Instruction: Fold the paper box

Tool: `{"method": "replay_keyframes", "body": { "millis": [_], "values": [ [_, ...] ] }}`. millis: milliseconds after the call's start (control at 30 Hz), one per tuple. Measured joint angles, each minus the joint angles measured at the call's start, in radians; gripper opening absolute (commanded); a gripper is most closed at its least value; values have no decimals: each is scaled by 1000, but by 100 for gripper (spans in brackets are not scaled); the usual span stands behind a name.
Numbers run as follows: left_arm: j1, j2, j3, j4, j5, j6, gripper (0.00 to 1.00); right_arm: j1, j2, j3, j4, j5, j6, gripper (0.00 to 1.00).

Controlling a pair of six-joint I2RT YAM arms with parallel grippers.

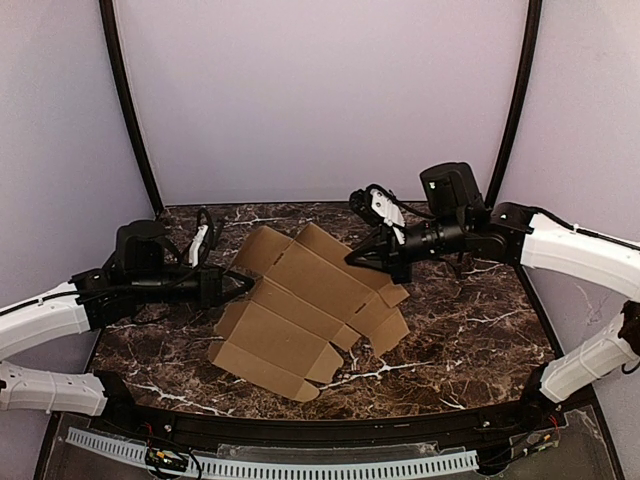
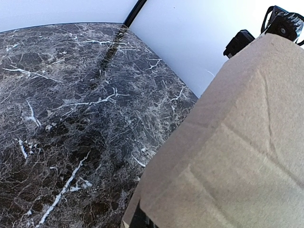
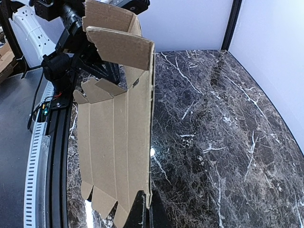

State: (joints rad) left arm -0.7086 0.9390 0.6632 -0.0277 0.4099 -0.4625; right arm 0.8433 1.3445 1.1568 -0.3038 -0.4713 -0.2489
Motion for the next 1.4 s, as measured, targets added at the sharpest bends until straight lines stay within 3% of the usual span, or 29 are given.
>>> {"method": "replay_keyframes", "body": {
  "millis": [533, 967, 1400],
  "values": [
    [0, 56, -17, 58, 10, -21, 1, 0, 24, 0, 38, 16, 53, 0],
    [0, 132, -17, 58, -83, -20, 1, 7, 34, 0, 49, 25, 68, 0],
    [0, 108, -7, 21, -152, -10, 1, 24, 54, -4, 49, 116, 58, 0]
  ]
}}
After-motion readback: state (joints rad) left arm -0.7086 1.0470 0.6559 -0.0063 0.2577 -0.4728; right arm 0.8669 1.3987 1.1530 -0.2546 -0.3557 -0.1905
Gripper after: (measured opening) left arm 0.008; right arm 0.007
